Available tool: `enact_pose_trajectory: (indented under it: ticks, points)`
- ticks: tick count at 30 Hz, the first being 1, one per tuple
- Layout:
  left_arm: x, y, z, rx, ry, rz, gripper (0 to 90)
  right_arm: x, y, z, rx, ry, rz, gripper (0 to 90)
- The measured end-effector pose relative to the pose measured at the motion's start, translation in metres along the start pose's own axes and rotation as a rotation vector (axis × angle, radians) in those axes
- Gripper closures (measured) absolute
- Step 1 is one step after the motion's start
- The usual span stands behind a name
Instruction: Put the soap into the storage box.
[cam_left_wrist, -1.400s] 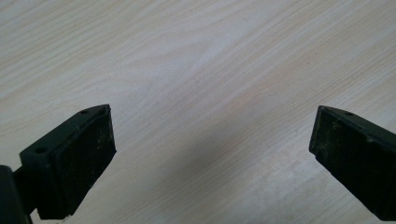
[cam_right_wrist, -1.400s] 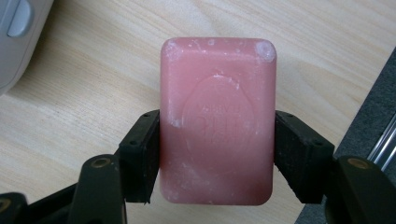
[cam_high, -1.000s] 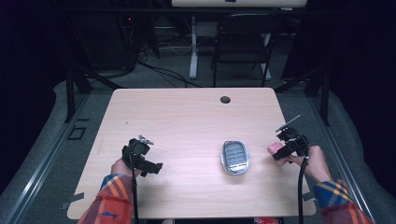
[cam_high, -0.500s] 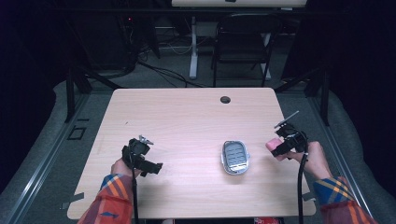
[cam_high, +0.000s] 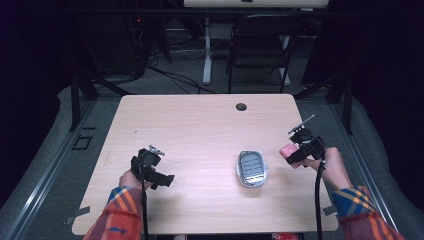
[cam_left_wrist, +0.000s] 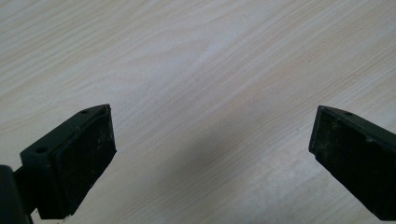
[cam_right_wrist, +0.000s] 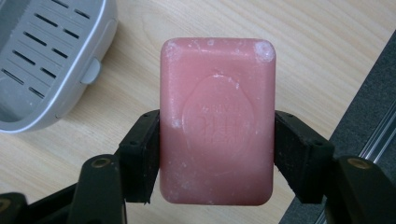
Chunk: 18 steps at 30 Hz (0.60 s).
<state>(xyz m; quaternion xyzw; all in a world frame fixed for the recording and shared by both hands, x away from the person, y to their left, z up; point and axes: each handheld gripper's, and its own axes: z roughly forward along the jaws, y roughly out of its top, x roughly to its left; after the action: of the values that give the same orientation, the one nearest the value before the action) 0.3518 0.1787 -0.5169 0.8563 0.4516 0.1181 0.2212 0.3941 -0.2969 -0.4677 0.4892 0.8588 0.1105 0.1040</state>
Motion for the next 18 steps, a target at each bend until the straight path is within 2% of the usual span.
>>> enact_pose_trajectory:
  ticks: [11,15,17,18]
  points:
    - [0.000,0.000,0.000,-0.001,-0.003,0.000,0.3,0.009,0.011,-0.004,-0.025,0.006,-0.028,37.2]
    - [0.000,0.000,0.000,0.000,-0.001,0.001,0.2,0.011,0.013,-0.005,-0.027,-0.007,-0.041,37.2]
    - [0.000,0.000,0.000,0.000,0.001,0.001,0.2,0.013,0.014,-0.005,-0.046,0.005,-0.021,37.3]
    - [-0.001,0.001,0.000,0.003,0.001,0.005,0.3,0.012,0.015,-0.006,-0.027,-0.003,-0.041,37.3]
